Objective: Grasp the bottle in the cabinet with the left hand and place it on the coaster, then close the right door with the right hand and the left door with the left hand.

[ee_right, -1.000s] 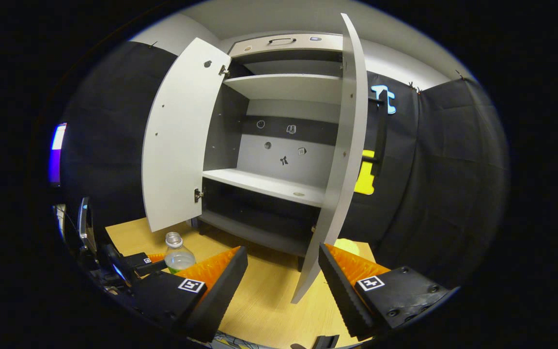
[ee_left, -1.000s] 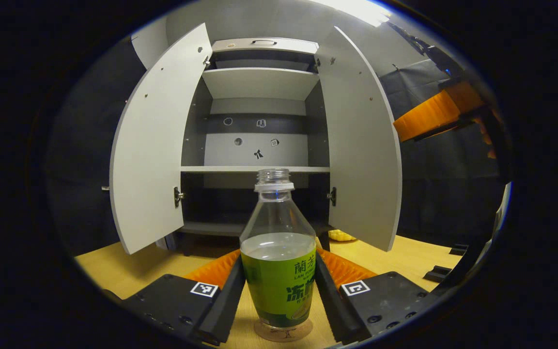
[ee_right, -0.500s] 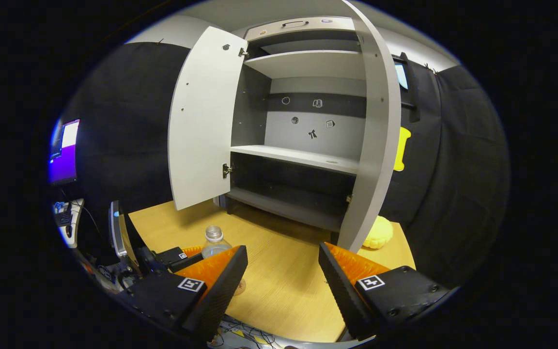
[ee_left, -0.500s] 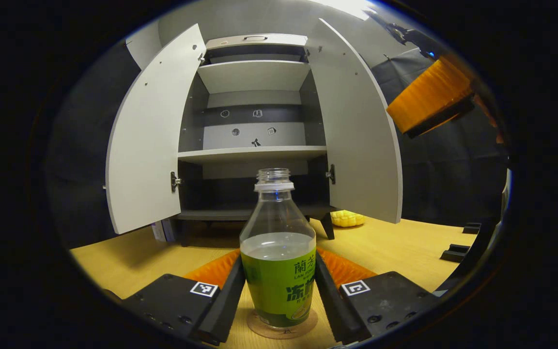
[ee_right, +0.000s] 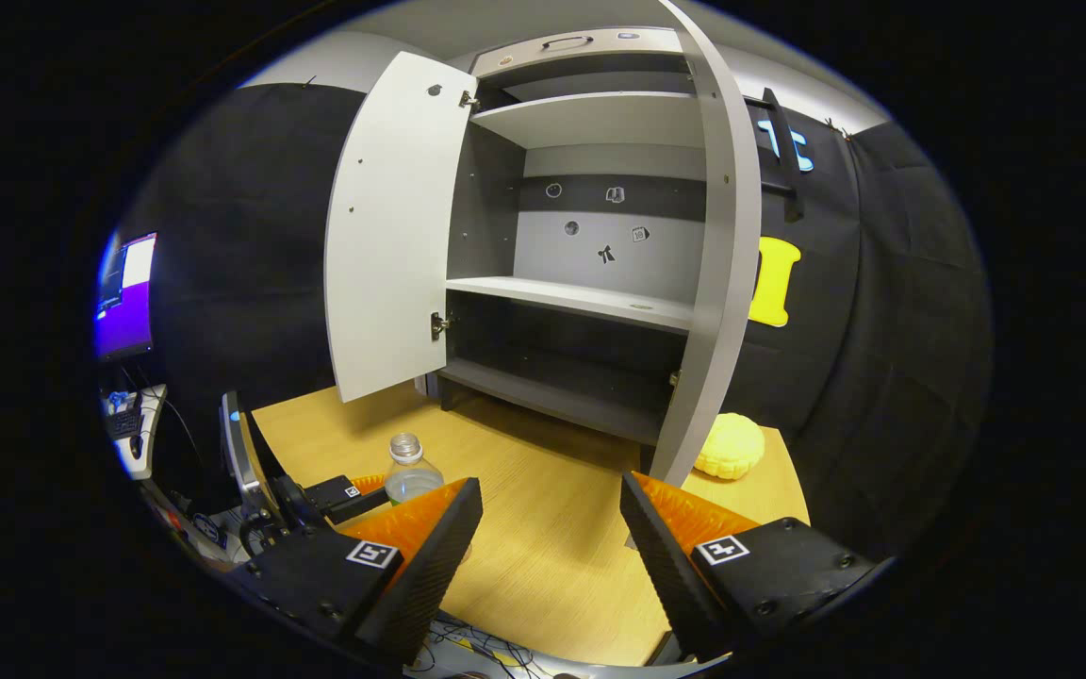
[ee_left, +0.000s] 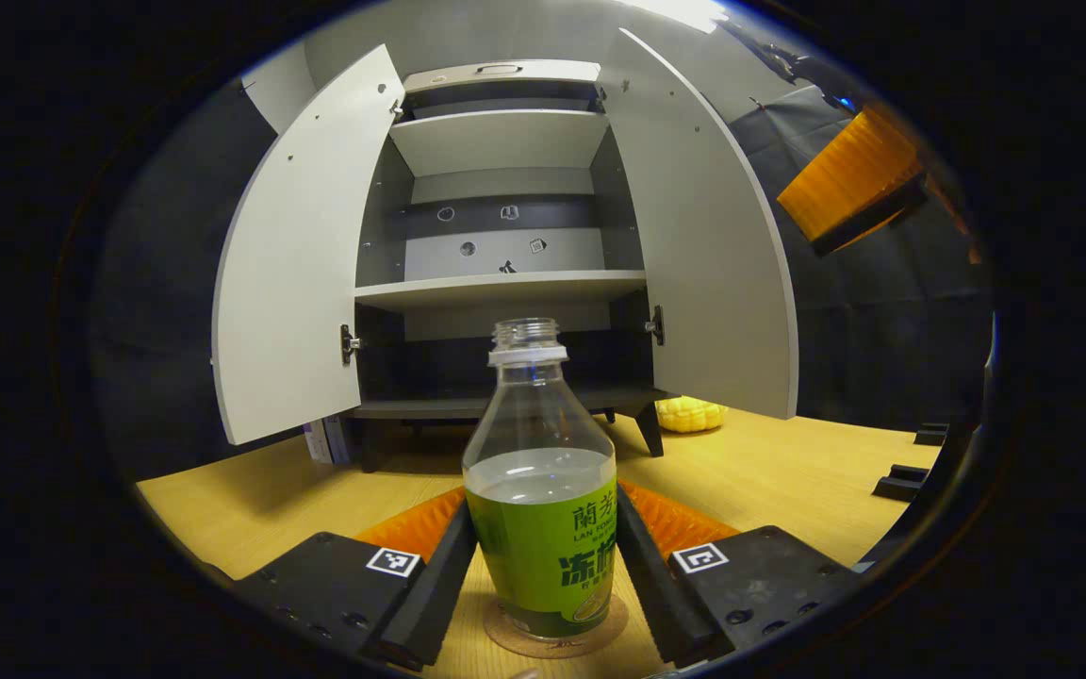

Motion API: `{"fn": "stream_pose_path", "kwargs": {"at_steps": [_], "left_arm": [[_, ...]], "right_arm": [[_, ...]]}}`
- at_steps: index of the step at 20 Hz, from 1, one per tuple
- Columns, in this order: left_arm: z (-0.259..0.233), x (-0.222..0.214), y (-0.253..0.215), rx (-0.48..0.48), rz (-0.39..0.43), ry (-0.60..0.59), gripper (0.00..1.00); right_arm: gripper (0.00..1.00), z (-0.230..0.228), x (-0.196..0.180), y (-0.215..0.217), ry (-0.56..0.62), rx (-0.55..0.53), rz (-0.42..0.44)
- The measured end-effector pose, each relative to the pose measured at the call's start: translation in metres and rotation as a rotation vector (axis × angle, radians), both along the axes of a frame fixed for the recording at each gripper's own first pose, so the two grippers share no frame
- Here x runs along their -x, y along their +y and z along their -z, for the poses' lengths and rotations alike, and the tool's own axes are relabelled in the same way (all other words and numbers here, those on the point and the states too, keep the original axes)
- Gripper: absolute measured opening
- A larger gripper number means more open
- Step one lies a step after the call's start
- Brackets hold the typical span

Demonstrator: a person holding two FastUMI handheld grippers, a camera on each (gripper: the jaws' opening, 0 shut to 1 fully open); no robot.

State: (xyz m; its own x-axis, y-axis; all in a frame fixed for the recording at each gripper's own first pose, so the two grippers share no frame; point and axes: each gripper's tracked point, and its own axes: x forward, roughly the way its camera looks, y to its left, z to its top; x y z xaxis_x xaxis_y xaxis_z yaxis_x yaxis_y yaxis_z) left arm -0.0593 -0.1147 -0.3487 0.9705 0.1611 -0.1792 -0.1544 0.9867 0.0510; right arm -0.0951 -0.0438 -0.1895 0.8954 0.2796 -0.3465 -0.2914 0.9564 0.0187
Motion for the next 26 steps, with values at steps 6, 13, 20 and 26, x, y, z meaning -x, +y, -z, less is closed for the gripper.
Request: {"fn": "stream_pose_path", "kwargs": {"at_steps": [6,13,20,26], "left_arm": [[-0.019,-0.001,-0.004,-0.028,0.007,-0.026,0.96],[-0.075,-0.011,0.009,0.011,0.000,-0.054,0.96],[-0.170,-0.023,0.020,-0.013,0.044,-0.113,0.96],[-0.262,-0.031,0.031,0.024,0.150,-0.131,0.96]], "right_arm": [[0.98,0.000,0.000,0.000,-0.001,-0.013,-0.009],[0.98,-0.036,-0.011,-0.017,-0.056,-0.045,0.029],[0.98,-0.099,-0.025,-0.079,-0.147,-0.072,0.184],[0.98,-0.117,-0.041,-0.150,-0.127,-0.145,0.386]]}}
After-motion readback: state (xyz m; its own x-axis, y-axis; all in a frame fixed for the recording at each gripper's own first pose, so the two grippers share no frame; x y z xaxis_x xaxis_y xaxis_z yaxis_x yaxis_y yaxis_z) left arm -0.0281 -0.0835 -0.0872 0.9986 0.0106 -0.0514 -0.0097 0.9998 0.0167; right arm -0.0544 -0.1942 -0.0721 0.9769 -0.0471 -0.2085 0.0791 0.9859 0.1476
